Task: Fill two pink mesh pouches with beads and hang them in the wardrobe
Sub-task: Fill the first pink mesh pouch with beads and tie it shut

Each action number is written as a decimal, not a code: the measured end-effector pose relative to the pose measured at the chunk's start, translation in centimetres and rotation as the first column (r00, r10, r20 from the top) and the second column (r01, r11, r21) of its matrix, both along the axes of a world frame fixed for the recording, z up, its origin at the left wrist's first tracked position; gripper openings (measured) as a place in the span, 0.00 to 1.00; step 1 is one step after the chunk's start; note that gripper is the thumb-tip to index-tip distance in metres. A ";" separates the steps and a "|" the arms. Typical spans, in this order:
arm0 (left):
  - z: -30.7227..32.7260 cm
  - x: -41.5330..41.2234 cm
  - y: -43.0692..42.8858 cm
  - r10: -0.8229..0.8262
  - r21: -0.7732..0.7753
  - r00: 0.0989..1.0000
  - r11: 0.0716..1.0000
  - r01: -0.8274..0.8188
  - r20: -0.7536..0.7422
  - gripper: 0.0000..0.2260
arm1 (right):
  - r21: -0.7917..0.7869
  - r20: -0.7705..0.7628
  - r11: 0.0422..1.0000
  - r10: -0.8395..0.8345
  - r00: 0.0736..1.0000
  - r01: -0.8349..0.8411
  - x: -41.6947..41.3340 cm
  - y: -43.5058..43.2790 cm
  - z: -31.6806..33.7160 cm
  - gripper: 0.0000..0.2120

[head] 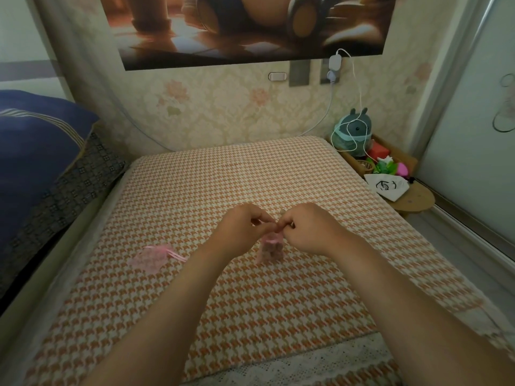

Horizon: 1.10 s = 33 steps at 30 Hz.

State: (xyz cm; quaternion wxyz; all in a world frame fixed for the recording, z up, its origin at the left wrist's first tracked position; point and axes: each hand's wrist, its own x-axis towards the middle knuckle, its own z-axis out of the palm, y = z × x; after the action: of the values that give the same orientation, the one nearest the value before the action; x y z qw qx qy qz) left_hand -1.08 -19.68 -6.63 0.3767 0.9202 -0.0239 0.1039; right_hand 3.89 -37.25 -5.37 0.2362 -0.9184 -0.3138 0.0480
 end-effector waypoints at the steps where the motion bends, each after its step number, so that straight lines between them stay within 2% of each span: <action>1: 0.0 0.0 0.1 -0.014 0.004 1.000 1.000 0.014 0.008 0.04 | -0.002 0.003 1.000 0.001 1.000 -0.001 0.0 0.0 0.0 0.14; 4: -0.2 -0.1 0.6 -0.025 -0.108 0.998 0.994 0.019 -0.054 0.03 | -0.012 0.014 1.000 0.002 1.000 -0.001 0.1 0.0 0.0 0.14; 6: -0.6 -0.2 0.9 -0.050 -0.154 0.990 0.988 0.030 -0.129 0.14 | -0.014 0.022 1.000 0.005 1.000 -0.005 0.0 0.0 -0.1 0.13; 7: -0.8 -0.3 1.0 -0.050 -0.122 0.988 0.992 0.032 -0.149 0.16 | -0.006 0.016 1.000 0.007 1.000 -0.007 0.0 0.0 -0.1 0.12; 11: -1.1 -0.8 0.7 -0.026 0.023 0.993 0.999 0.029 -0.119 0.09 | 0.031 -0.039 0.998 0.059 0.997 -0.058 -0.2 0.1 -0.3 0.09; 15: -0.8 -1.3 0.9 0.026 -0.010 0.994 1.000 -0.027 -0.107 0.03 | -0.103 0.001 0.991 0.086 0.996 -0.086 -0.1 0.4 -0.4 0.06; 21: -0.6 -1.6 1.3 0.082 -0.045 0.990 0.995 -0.088 -0.112 0.12 | -0.108 0.097 0.989 0.109 0.989 -0.099 -0.2 1.2 -0.4 0.08; 23: -0.6 -1.9 1.5 0.105 -0.030 0.987 0.994 -0.109 -0.120 0.13 | -0.136 0.076 0.985 0.118 0.990 -0.107 -0.2 1.6 -0.5 0.08; 25: -0.7 -2.2 1.7 0.140 -0.021 0.981 0.989 -0.144 -0.135 0.11 | -0.075 0.011 0.991 0.113 0.994 -0.112 -0.3 2.0 -0.6 0.08; 27: -0.7 -2.4 2.3 0.191 -0.035 0.970 0.980 -0.198 -0.148 0.10 | 0.091 -0.061 0.993 0.087 0.994 -0.081 -0.3 2.4 -0.6 0.08; 30: -0.6 -3.1 3.5 0.238 -0.026 0.958 0.969 -0.245 -0.158 0.09 | 0.280 -0.088 0.958 -0.032 0.996 0.055 0.4 2.8 -0.8 0.12; 31: -0.6 -3.3 3.9 0.243 -0.025 0.956 0.968 -0.250 -0.163 0.09 | 0.281 -0.089 0.956 -0.063 0.994 0.085 0.7 2.9 -1.1 0.13; 33: -0.5 -3.7 4.2 0.234 -0.029 0.957 0.970 -0.243 -0.170 0.09 | 0.183 -0.065 0.979 -0.079 0.995 0.089 1.2 3.1 -1.9 0.13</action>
State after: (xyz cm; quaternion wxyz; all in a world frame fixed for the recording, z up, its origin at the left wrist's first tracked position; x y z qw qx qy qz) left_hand -4.77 -15.44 -7.15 0.3849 0.9121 0.1212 0.0724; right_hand 5.07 -34.10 -7.30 0.3313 -0.9031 -0.2710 0.0347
